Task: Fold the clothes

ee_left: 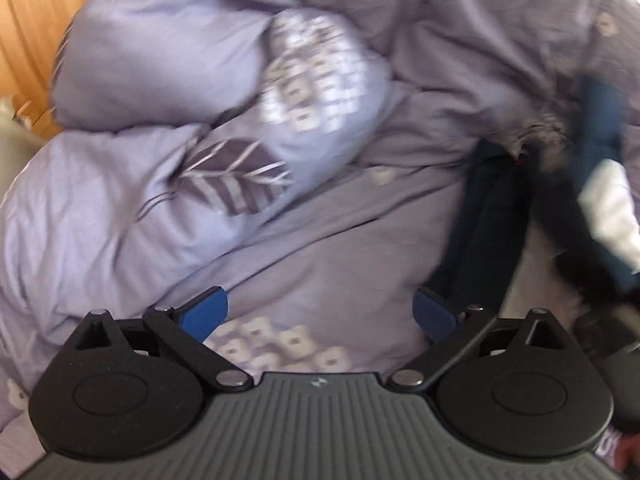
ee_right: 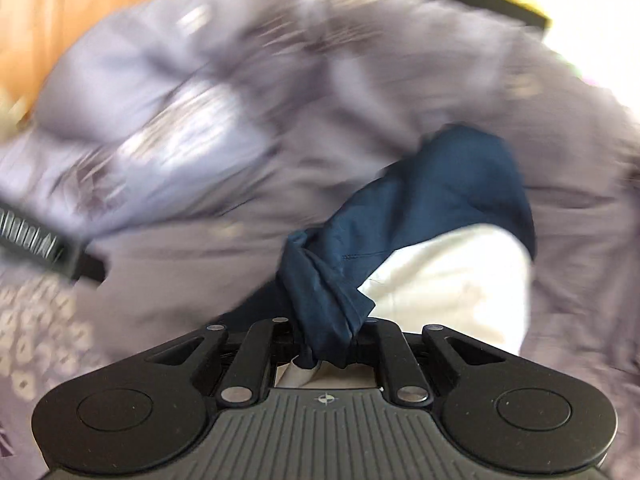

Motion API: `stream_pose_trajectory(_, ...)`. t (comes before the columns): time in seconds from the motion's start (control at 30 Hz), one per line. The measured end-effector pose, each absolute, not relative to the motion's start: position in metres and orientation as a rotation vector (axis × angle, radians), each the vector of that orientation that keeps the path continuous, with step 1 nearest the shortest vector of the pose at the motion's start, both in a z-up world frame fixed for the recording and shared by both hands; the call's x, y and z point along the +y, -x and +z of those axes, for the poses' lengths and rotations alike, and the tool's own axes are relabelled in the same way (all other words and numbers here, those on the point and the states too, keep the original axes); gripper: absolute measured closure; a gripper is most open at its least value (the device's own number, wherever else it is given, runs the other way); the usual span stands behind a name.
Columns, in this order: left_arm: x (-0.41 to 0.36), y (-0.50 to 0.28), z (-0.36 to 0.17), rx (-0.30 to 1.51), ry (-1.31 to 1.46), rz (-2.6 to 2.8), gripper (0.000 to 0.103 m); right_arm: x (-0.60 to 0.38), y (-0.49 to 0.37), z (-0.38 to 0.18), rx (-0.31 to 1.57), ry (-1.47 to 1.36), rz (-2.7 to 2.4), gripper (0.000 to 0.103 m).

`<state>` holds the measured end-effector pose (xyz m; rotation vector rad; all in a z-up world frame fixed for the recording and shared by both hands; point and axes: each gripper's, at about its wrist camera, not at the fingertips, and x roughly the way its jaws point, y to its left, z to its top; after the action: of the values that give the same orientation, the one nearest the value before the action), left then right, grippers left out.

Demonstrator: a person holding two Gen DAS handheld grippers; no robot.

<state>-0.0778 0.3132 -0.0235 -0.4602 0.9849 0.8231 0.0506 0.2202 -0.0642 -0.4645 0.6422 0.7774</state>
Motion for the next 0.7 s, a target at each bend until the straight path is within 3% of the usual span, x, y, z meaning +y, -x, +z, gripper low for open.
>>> stream_pose_trajectory(0.1,0.316,0.077,-0.034,1.010,0.486,0.807,0.003,0.243,-0.031,-0.088,0.646,0.553,0.783,0.083)
stream_pose_trajectory(0.17,0.315,0.074,-0.040,1.028,0.495,0.788,0.003,0.238,-0.024,-0.089,0.633,0.549,0.806,0.068)
stream_pose_trajectory(0.23,0.311,0.070,-0.044,1.040,0.491,0.771,0.003,0.224,-0.021,-0.083,0.638,0.506,0.891,0.036)
stream_pose_trajectory(0.27,0.309,0.067,-0.045,1.044,0.486,0.764,0.003,0.215,-0.019,-0.078,0.640,0.478,0.946,0.032)
stream_pose_trajectory(0.47,0.292,0.038,-0.044,1.026,0.416,0.718,0.003,0.155,0.013,-0.056,0.499,0.515,0.901,0.029)
stream_pose_trajectory(0.53,0.285,0.025,-0.048,1.020,0.363,0.730,0.002,0.141,0.022,-0.057,0.423,0.594,0.806,0.018)
stream_pose_trajectory(0.7,0.274,-0.005,-0.088,1.125,0.149,0.869,0.001,0.130,0.020,-0.085,0.445,0.729,0.629,0.017)
